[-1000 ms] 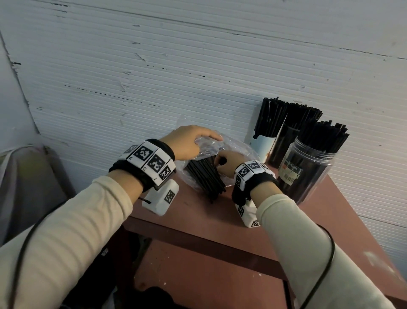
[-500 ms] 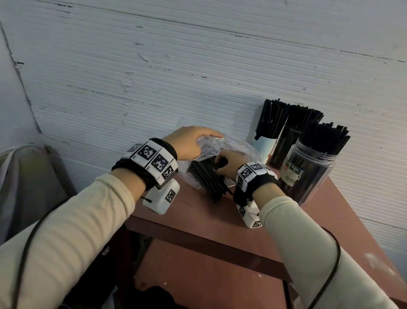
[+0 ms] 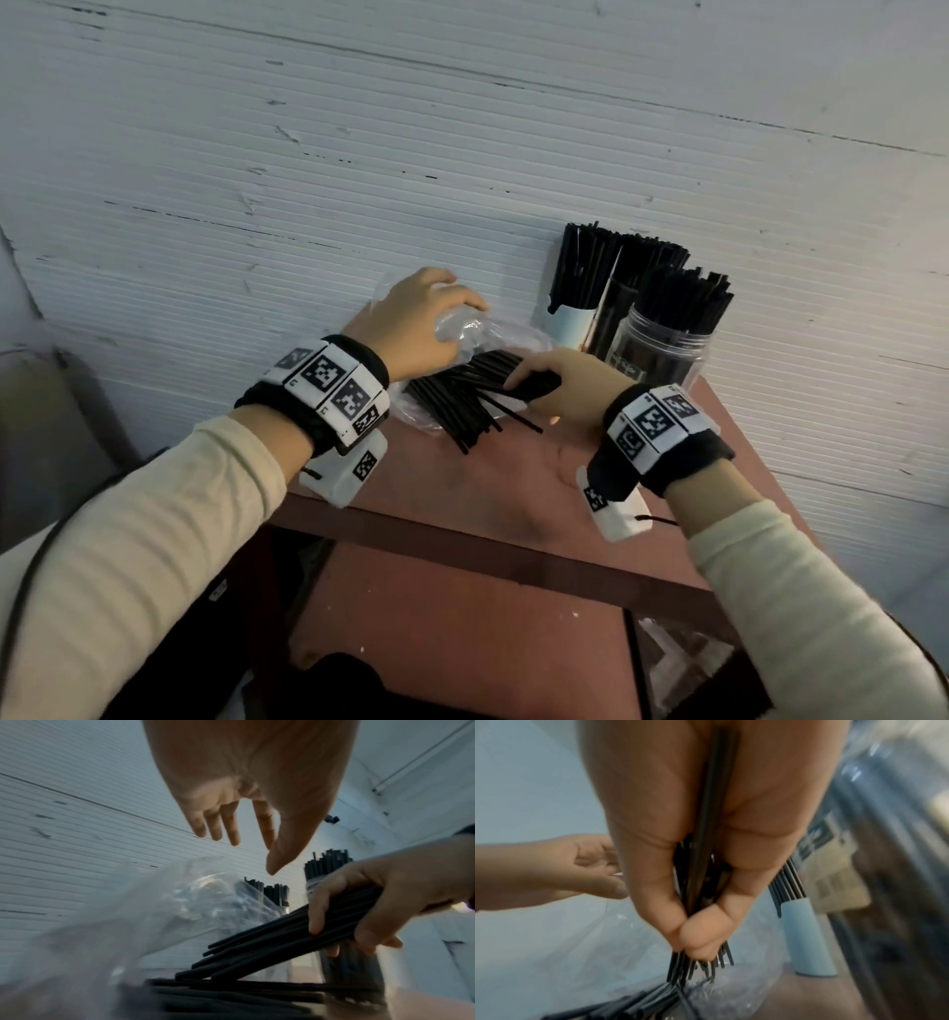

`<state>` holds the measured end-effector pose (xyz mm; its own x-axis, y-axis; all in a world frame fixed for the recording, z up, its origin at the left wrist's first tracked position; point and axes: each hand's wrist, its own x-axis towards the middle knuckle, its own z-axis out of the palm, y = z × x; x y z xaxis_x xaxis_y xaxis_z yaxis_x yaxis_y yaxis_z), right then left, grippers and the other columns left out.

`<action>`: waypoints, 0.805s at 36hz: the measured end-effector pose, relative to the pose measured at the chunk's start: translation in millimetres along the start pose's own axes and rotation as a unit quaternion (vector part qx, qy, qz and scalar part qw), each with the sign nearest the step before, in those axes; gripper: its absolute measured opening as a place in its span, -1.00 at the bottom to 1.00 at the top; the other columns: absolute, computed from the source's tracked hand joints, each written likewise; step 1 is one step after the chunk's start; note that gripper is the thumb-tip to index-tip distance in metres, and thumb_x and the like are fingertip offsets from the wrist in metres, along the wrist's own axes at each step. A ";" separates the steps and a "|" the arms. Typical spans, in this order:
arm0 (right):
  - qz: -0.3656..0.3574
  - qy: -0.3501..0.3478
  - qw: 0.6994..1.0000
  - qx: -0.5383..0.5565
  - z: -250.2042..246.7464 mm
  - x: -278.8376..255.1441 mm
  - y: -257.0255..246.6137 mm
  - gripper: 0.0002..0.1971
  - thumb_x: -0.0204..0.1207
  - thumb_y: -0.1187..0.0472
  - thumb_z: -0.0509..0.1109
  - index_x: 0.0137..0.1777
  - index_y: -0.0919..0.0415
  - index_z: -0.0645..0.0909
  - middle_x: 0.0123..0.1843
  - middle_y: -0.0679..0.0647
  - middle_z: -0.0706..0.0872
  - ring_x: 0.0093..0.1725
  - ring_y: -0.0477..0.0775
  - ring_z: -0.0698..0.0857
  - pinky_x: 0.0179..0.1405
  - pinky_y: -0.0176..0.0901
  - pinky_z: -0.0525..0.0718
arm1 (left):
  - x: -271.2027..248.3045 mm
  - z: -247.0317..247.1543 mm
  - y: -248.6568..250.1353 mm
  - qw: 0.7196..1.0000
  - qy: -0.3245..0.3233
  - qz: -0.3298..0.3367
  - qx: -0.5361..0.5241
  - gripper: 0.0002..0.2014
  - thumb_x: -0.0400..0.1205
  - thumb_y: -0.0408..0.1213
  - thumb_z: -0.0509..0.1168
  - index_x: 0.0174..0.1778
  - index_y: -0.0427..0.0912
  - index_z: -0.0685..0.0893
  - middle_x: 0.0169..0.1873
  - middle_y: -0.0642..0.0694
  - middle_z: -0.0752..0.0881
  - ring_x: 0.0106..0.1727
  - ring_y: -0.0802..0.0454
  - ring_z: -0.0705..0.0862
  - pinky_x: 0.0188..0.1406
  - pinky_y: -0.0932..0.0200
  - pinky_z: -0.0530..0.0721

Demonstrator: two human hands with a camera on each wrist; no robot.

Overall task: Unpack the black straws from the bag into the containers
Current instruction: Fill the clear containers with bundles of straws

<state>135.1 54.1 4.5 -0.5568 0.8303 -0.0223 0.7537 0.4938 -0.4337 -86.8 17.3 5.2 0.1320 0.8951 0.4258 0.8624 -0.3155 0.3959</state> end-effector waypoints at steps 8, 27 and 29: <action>-0.014 -0.044 0.999 -0.003 -33.7 -67.9 0.1 -0.61 0.43 0.40 0.42 0.12 -0.09 0.72 -0.30 -0.05 0.59 -0.57 -0.21 0.65 -0.56 -0.33 0.64 | -2.5 33.0 63.3 0.982 -0.099 0.152 -0.044 -0.27 0.34 -0.19 0.59 0.45 -0.05 0.52 0.30 -0.02 0.60 0.29 0.05 0.57 0.30 0.13 0.53; -0.207 0.395 0.893 0.059 -91.0 -135.5 -10.7 -0.63 0.57 0.16 0.43 0.37 0.05 0.58 0.27 -0.13 0.57 0.22 -0.15 0.65 0.20 -0.29 0.64 | 15.5 79.3 151.9 0.956 -0.044 0.012 -0.290 -0.75 0.62 0.05 0.37 -0.23 -0.04 0.63 -0.47 0.11 0.66 -0.46 0.38 0.63 -0.35 0.48 0.55; -0.226 0.413 0.882 0.023 -87.6 -126.3 -13.5 -0.66 0.64 0.27 0.31 0.40 0.17 0.57 0.27 -0.06 0.57 0.25 -0.15 0.60 0.23 -0.41 0.55 | 12.8 84.6 159.8 0.945 -0.047 0.009 -0.322 -0.78 0.61 0.00 0.39 -0.25 -0.03 0.63 -0.50 0.13 0.66 -0.47 0.41 0.62 -0.34 0.57 0.55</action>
<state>225.8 -34.8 92.1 -0.3377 0.4665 0.8175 0.4943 0.8271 -0.2678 94.0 4.9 5.1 0.2134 0.9022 0.3747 0.3863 -0.4302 0.8159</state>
